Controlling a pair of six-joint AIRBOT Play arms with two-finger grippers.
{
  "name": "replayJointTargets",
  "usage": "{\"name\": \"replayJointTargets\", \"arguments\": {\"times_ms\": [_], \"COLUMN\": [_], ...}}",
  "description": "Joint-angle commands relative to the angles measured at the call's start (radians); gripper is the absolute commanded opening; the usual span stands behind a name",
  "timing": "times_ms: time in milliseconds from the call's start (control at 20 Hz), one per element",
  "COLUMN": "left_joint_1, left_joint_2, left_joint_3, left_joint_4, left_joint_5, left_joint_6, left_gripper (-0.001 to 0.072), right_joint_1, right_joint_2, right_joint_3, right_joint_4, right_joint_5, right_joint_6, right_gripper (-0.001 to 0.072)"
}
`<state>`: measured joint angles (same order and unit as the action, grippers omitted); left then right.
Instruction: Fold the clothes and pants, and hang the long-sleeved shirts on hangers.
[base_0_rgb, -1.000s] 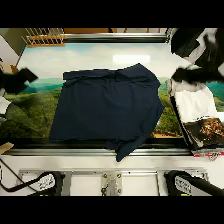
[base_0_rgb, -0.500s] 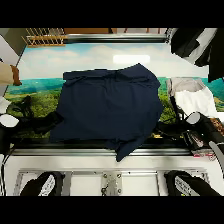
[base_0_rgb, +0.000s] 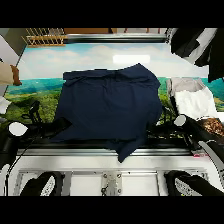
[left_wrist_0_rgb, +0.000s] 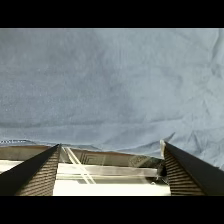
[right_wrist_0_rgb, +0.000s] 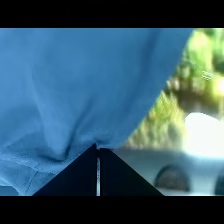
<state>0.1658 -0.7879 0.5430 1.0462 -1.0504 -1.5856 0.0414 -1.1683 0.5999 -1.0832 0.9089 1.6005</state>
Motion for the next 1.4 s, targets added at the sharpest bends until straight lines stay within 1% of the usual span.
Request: {"name": "replayJointTargets", "arguments": {"times_ms": [0, 100, 150, 250, 300, 350, 400, 450, 550, 650, 750, 850, 950, 1150, 1250, 1350], "left_joint_1": [-0.006, -0.006, -0.006, -0.006, -0.006, -0.006, -0.006, -0.006, -0.006, -0.006, -0.006, -0.006, -0.006, -0.006, -0.006, -0.006], "left_joint_2": [0.003, 0.003, 0.003, 0.003, 0.003, 0.003, 0.003, 0.003, 0.003, 0.003, 0.003, 0.003, 0.003, 0.003, 0.003, 0.003], "left_joint_3": [-0.002, -0.002, -0.002, -0.002, -0.002, -0.002, -0.002, -0.002, -0.002, -0.002, -0.002, -0.002, -0.002, -0.002, -0.002, -0.002], "left_joint_4": [-0.001, -0.001, -0.001, -0.001, -0.001, 0.0, 0.0, 0.0, 0.0, 0.0, 0.0, 0.0, 0.0, -0.001, -0.001, -0.001], "left_joint_5": [-0.005, -0.006, -0.008, -0.017, -0.02, -0.023, -0.024, -0.024, -0.025, -0.031, -0.031, -0.03, -0.031, -0.032, -0.032, -0.032], "left_joint_6": [-0.001, -0.001, -0.001, -0.001, -0.001, -0.001, -0.001, -0.001, -0.001, -0.001, -0.001, -0.001, -0.001, -0.001, -0.001, -0.001], "left_gripper": [0.069, 0.069, 0.069, 0.069, 0.069, 0.069, 0.069, 0.069, 0.069, 0.069, 0.069, 0.069, 0.0691, 0.069, 0.069, 0.069], "right_joint_1": [-0.026, -0.035, -0.035, -0.038, -0.04, -0.04, -0.04, -0.048, -0.097, -0.192, -0.301, -0.38, -0.415, -0.411, -0.404, -0.391], "right_joint_2": [0.001, 0.0, 0.0, 0.0, 0.0, 0.0, 0.001, 0.003, 0.001, 0.001, -0.009, -0.055, -0.122, -0.248, -0.282, -0.299], "right_joint_3": [0.156, 0.267, 0.303, 0.339, 0.34, 0.34, 0.34, 0.34, 0.338, 0.314, 0.275, 0.263, 0.263, 0.265, 0.266, 0.267], "right_joint_4": [-0.237, -0.372, -0.406, -0.424, -0.42, -0.421, -0.42, -0.416, -0.4, -0.311, -0.13, 0.008, 0.103, 0.278, 0.338, 0.351], "right_joint_5": [0.084, 0.118, 0.117, 0.098, 0.087, 0.087, 0.089, 0.106, 0.188, 0.241, 0.237, 0.222, 0.222, 0.225, 0.226, 0.251], "right_joint_6": [0.034, 0.071, 0.077, 0.076, 0.076, 0.071, 0.06, 0.031, -0.049, -0.156, -0.285, -0.39, -0.485, -0.668, -0.708, -0.734], "right_gripper": [0.0014, 0.0014, 0.0014, 0.0016, 0.0028, 0.0106, 0.0345, 0.0541, 0.0537, 0.0537, 0.0538, 0.0538, 0.0538, 0.0538, 0.0537, 0.0534]}}
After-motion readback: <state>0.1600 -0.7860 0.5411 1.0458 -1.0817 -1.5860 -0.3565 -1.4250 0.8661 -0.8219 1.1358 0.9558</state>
